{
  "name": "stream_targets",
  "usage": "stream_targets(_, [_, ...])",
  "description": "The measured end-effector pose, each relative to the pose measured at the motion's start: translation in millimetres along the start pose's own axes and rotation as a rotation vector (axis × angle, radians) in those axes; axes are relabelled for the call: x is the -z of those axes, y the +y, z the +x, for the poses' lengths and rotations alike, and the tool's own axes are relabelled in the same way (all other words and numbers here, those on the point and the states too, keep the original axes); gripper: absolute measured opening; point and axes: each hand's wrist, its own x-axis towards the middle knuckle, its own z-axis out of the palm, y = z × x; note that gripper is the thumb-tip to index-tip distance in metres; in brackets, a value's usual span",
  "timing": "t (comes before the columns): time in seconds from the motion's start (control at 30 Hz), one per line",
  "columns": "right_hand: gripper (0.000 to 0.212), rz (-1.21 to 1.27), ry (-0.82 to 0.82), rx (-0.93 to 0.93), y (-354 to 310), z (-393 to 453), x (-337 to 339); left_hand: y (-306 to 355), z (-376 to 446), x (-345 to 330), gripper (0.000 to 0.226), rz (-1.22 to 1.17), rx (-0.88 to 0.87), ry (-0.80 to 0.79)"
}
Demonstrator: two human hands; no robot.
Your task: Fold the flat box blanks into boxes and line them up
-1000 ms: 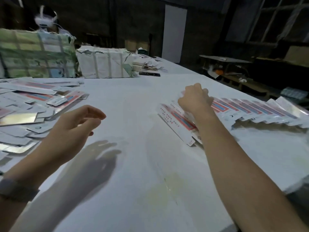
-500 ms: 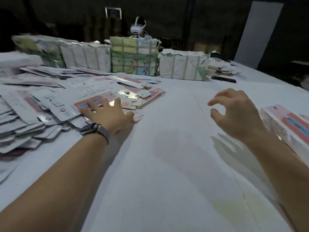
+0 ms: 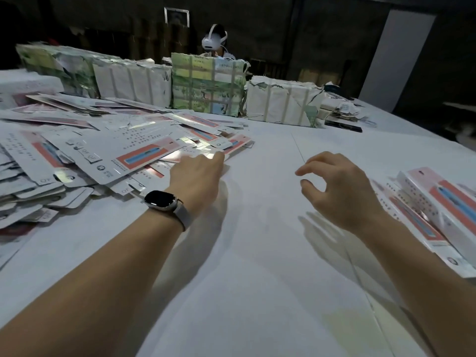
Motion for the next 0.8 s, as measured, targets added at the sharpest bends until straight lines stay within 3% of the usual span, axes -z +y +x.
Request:
stream_targets(0.2, [0.017,0.078,0.018,0.051,-15,0,-6,31,-6,24,0.054,-0.322,-0.155,0.339])
stream_targets(0.37, [0.017,0.066,0.043,0.021,-15,6,-8,48,-9,24,0.052,-0.679,-0.135,0.297])
stream_targets(0.53, [0.018,0.11,0.052,-0.004,-21,14,-6,48,-11,26,0.034,-0.659,-0.145,0.373])
stream_targets(0.63, [0.023,0.308,0.068,-0.091,-32,26,-1,47,-10,32,0.043,-0.968,-0.035,0.221])
stream_targets(0.8, [0.036,0.917,-0.007,-0.18,-56,44,2,48,-13,37,0.1,-1.418,0.08,-0.11])
